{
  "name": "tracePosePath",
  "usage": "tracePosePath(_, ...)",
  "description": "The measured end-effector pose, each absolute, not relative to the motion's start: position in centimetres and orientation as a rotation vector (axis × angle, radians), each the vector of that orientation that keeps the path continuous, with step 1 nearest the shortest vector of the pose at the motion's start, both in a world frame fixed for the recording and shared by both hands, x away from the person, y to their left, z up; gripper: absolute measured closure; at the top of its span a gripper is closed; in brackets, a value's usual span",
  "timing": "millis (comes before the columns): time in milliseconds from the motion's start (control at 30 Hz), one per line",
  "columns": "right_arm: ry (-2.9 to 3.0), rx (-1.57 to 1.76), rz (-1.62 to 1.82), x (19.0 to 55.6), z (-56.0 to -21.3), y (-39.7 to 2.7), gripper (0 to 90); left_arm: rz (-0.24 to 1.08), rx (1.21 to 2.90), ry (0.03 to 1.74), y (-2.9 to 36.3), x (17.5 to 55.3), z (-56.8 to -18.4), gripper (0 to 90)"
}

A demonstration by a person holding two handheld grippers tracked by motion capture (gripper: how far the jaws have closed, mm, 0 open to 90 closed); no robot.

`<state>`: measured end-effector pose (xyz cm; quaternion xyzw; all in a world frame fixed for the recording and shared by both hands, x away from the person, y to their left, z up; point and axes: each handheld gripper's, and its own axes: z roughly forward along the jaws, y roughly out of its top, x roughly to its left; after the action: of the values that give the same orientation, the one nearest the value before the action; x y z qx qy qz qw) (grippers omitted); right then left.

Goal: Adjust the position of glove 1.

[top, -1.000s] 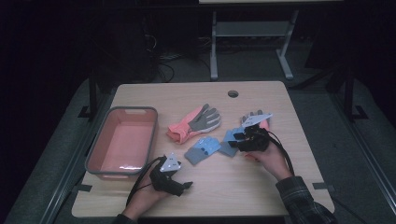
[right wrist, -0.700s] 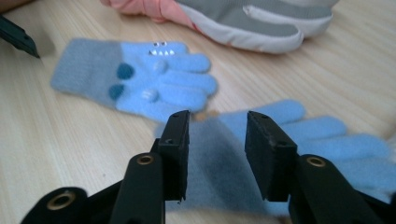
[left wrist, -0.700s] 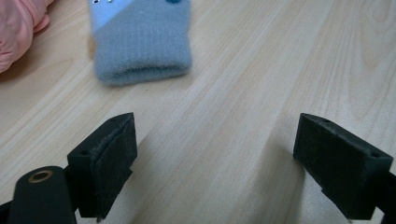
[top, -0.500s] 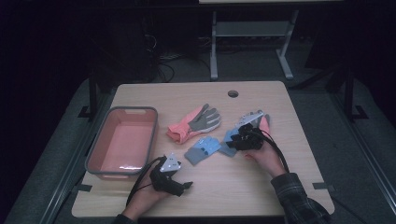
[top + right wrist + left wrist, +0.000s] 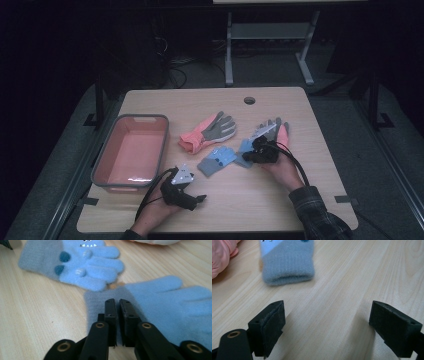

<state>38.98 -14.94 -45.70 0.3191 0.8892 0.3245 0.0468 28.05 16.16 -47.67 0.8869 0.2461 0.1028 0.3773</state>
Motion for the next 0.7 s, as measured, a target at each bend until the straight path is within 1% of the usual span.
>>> tracePosePath(200, 2.701, 0.994, 1.014, 39.0, -45.5, -15.1, 90.0, 0.263, 2.266, 0.631, 16.2, 28.0, -47.7, 12.8)
tracePosePath(333, 2.684, 1.003, 1.060, 38.8, -44.6, -15.4, 90.0, 0.263, 2.266, 0.631, 16.2, 28.0, -47.7, 12.8)
tracePosePath(600, 2.659, 0.980, 1.050, 38.7, -44.3, -15.5, 89.0, 0.263, 2.266, 0.632, 16.2, 28.0, -47.7, 12.8)
tracePosePath(633, 2.635, 0.989, 1.041, 38.8, -44.3, -15.5, 72.3, 0.263, 2.266, 0.632, 16.1, 28.0, -47.7, 12.8)
tracePosePath(667, 2.610, 1.050, 1.006, 39.2, -44.7, -15.6, 60.2, 0.263, 2.266, 0.632, 16.2, 28.0, -47.7, 12.8)
tracePosePath(700, 2.607, 1.068, 0.995, 39.3, -44.9, -15.5, 59.1, 0.263, 2.266, 0.632, 16.2, 28.0, -47.7, 12.8)
